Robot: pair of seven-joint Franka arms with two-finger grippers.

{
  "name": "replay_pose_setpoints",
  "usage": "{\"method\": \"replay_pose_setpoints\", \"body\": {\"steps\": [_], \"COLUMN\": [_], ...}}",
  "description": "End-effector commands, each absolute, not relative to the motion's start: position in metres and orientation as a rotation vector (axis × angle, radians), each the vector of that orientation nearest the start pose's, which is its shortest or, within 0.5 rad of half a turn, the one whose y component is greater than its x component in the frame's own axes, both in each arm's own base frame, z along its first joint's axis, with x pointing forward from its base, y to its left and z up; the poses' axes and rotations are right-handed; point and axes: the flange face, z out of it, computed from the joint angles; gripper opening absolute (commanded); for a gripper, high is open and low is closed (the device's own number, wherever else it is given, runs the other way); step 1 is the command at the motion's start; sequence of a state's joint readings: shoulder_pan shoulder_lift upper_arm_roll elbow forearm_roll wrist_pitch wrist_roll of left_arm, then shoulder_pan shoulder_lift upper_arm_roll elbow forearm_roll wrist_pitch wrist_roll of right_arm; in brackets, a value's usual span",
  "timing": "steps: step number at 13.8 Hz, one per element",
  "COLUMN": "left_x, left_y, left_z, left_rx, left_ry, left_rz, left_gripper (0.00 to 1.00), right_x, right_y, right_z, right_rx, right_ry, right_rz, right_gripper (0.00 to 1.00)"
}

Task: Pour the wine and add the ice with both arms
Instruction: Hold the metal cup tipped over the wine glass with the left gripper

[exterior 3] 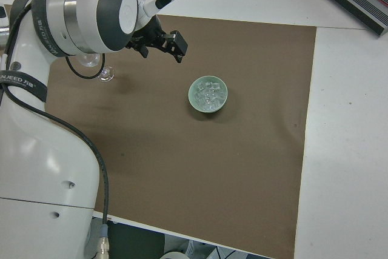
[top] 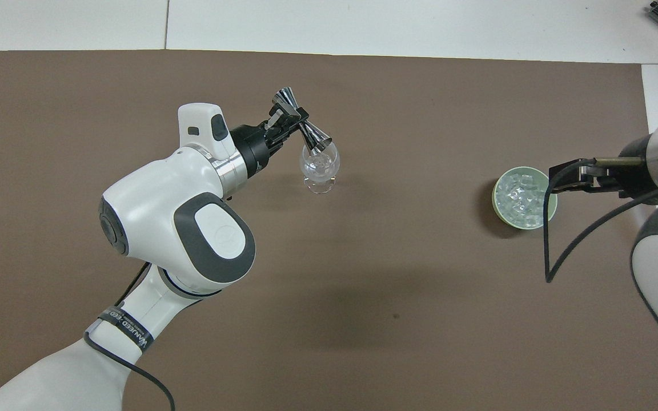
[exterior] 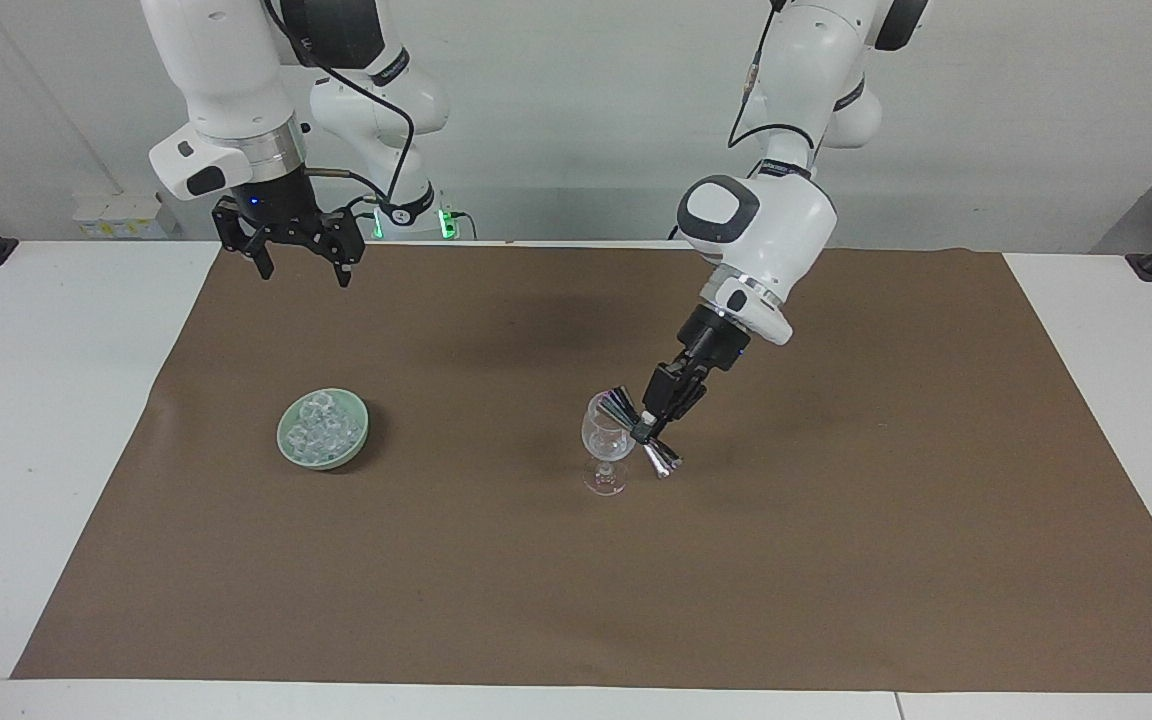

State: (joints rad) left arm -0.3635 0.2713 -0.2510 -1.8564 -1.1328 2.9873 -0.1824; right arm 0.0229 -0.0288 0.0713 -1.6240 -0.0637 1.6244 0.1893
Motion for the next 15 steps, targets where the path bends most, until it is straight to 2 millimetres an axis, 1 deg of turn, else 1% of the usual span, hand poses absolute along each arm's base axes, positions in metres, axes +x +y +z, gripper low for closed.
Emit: {"method": "replay_pose_setpoints", "body": {"steps": [1, 5, 15], "left_x": [0.5789, 0.5798, 0.5811], "left_y": [-0.3147, -0.3151, -0.3163], "left_z": [0.4483, 0.4513, 0.4499], "left_rx": [2.108, 2.117, 2.135], "left_ry": [0.657, 0.621, 0.588], "left_rz": [0.535, 0.557, 0.574], "left_gripper": [0.00, 0.00, 0.00], "right_x": [0.5416, 0.5417, 0.5416], "right_y": [0.0450, 0.0441, 0.0450], "right_z": [0.6207, 0.6207, 0.6207], "right_rx": [-3.188, -3.188, -3.188], "right_ry": [0.124, 0.126, 0.124], "right_rz": [-0.062, -0.062, -0.062], "right_gripper": [1.00, 1.00, 1.00]}}
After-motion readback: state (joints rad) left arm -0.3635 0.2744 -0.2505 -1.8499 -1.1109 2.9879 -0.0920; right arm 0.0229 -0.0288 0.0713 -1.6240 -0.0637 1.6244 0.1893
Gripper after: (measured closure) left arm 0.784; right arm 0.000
